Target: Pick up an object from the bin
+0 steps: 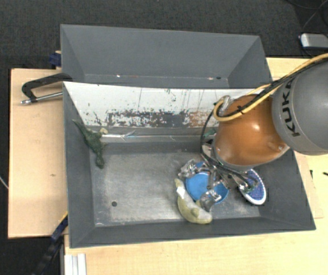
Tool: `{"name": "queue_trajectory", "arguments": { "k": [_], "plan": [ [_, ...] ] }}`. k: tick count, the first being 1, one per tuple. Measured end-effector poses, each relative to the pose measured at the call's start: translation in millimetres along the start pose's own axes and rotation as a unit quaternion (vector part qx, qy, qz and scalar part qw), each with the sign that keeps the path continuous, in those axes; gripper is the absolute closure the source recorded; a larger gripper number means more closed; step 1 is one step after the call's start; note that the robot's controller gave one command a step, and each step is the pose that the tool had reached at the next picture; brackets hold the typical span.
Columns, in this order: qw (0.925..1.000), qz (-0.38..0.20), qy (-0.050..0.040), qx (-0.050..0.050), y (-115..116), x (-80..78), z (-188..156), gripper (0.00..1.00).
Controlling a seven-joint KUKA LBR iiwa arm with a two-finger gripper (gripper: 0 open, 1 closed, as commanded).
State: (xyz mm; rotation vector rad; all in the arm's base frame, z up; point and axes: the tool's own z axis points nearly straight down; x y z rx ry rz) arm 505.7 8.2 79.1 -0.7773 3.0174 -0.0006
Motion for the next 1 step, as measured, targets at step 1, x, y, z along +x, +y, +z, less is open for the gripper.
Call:
{"name": "queue_trajectory", "arguments": {
  "k": [1],
  "plan": [
    [0.9851,-0.172,0.0064,-0.002,-17.6,-6.1,-152.6,1.0]
  ]
}}
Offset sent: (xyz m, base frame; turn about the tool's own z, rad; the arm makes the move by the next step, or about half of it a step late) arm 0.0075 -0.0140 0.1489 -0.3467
